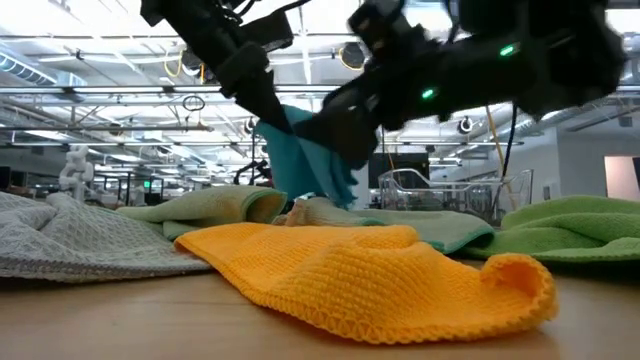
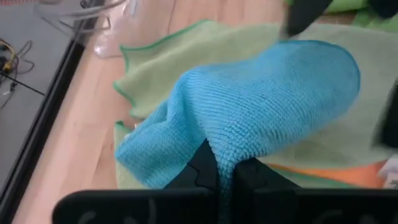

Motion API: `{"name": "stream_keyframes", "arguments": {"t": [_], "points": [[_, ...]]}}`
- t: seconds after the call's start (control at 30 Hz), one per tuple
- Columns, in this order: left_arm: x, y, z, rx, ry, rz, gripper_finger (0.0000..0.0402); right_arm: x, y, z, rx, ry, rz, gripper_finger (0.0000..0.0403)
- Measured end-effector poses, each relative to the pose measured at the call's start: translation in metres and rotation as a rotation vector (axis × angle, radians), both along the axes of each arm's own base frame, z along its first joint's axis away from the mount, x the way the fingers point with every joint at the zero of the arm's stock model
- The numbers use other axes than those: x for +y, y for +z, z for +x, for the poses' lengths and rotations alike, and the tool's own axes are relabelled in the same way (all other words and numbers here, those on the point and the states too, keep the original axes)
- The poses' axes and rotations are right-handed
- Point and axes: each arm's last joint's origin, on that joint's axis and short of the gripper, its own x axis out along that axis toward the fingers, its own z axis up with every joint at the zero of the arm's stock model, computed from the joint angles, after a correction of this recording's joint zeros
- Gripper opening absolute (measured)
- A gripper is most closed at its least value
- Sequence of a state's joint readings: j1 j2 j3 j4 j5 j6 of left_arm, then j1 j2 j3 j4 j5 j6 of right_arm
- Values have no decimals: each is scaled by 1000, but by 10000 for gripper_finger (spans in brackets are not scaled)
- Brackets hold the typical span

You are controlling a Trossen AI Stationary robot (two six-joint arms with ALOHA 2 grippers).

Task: Fold microfiber towels
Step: Put the blue microfiber towel into the transparent bin

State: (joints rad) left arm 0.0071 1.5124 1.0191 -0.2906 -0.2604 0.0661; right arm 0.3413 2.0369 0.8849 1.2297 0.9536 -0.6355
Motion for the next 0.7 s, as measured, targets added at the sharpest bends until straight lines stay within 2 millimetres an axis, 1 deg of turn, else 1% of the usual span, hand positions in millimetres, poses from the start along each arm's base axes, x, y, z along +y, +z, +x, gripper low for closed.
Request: {"name": "stream_keyframes", "arguments": {"t": [0.03,0.17,0.23,0.3,0.43,0.57,0.7], "points": [[0,0,0,-2,4,-4,11,-1,-2,5,-1,-2,1,397],[-1,0,0,-3,8,-12,18,-8,-13,15,9,-68,1,389],[-3,0,0,4,-3,-14,12,-11,-19,15,19,-115,3,376],[-5,1,-2,10,-32,-16,9,-14,-25,14,32,-131,3,355],[-9,5,-5,16,-74,-3,15,-17,-32,9,48,-143,9,291],[-11,14,-10,1,-103,21,23,-18,-35,4,67,-140,-2,222],[-10,18,-15,10,-117,38,10,-13,-33,2,69,-120,-16,153]]}}
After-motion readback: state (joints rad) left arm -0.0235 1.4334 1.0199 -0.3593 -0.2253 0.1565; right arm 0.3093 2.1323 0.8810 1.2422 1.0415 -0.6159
